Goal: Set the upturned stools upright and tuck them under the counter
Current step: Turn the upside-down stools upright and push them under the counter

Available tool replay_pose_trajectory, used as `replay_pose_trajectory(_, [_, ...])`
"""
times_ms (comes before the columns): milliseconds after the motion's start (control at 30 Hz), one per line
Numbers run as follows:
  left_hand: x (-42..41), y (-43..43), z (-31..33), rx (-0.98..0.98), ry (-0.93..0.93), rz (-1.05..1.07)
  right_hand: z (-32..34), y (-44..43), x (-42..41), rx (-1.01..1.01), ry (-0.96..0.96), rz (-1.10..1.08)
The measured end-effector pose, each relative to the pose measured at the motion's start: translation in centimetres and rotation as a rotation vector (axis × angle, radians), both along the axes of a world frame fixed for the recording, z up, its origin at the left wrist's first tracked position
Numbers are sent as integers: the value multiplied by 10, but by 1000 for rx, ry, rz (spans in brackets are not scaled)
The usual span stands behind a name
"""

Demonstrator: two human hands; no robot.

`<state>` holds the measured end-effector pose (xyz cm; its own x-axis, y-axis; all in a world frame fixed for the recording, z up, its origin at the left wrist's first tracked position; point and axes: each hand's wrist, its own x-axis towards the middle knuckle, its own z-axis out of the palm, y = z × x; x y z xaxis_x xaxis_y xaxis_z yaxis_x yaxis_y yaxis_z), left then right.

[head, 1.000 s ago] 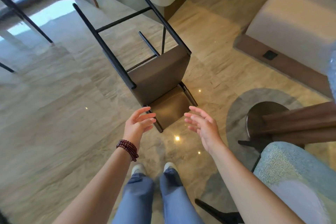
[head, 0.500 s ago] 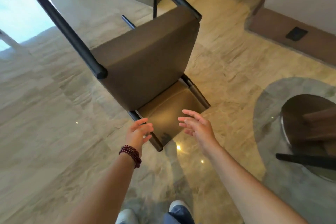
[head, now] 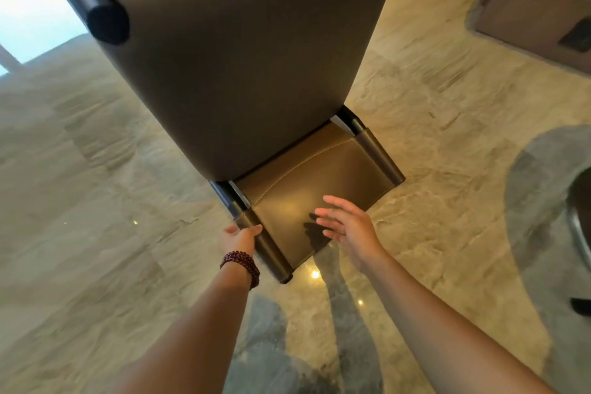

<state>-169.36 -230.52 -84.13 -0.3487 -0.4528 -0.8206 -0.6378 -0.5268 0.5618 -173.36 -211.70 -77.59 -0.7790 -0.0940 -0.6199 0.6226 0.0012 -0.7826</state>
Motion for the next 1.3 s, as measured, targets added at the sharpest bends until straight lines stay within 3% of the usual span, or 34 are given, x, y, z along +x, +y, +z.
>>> replay_pose_trajectory(167, [12,19,-13,228,-66,-66,-10,-2,8,5,-31,22])
replay_pose_trajectory(433, [8,18,-12,229,-73,-126,-41,-3,23,78,-123,-5])
replay_pose_trajectory(667, [11,14,-8,193,-41,-184,-60,-7,31,-141,-336,-296])
replay_pose_trajectory(867, [11,13,-10,269,-3,-138,-63,-6,20,-315,-386,-523])
replay_pose_trajectory(1100, [9,9,8,288,15,-192,-60,-5,17,-295,-404,-520])
replay_pose_trajectory(1300, [2,7,40,268,105,-93,-25,-17,13,-194,-324,-473])
